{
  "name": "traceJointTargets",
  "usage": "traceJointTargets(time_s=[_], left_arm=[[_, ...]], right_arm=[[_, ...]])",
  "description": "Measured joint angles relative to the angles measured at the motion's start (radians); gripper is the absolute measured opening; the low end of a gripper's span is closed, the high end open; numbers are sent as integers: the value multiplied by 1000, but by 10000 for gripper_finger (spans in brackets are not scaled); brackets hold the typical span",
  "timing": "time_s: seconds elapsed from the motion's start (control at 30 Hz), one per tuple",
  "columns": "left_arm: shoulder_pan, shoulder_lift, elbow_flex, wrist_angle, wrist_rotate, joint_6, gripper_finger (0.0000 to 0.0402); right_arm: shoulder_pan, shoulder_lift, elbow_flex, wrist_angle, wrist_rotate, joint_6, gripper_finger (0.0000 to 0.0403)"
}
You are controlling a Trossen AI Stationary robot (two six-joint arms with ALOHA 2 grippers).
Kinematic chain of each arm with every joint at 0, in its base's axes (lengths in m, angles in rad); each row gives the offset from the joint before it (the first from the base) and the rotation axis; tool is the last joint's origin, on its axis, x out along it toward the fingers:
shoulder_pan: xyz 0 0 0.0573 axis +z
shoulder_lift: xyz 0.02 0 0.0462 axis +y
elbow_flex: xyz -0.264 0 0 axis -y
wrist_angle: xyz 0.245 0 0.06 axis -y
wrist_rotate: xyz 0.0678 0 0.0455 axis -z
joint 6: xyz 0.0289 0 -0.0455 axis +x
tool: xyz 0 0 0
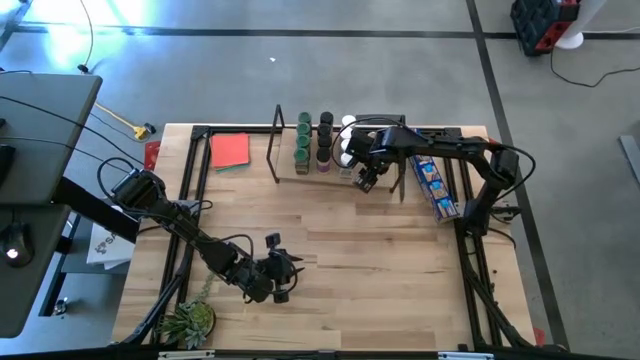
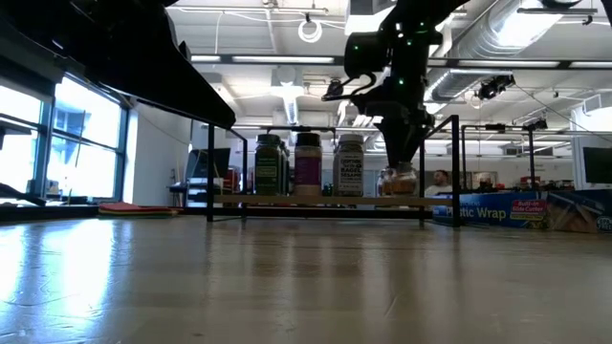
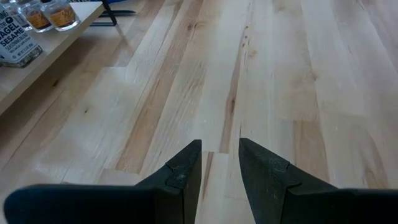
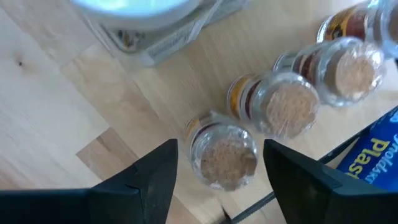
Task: Shelf spices
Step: Put the brown seasoning bottle with the other brown seasoning bottle on the shelf, then return to Home Position
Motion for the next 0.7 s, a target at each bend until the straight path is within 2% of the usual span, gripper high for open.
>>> traceJointTargets(time_s=[0.2, 0.3, 0.37, 0.5, 0.6, 0.7], left_arm=[[0, 0, 0, 0, 0, -3, 103], [-1, -3, 0, -15, -12, -21, 103], [-7, -25, 0, -79, -64, -80, 103], [-34, -140, 0, -256, -185, -186, 103], [-42, -285, 0, -321, -184, -173, 99], [-29, -439, 0, -335, -159, -108, 83]], right_arm=[[22, -41, 12, -28, 9, -30, 243], [66, -111, 17, -72, 31, -28, 243], [118, -182, 17, -118, 34, -28, 243], [301, -347, 17, -170, 19, 36, 243], [465, -472, 17, -171, 24, 117, 243], [638, -574, 17, -170, 93, 218, 243]])
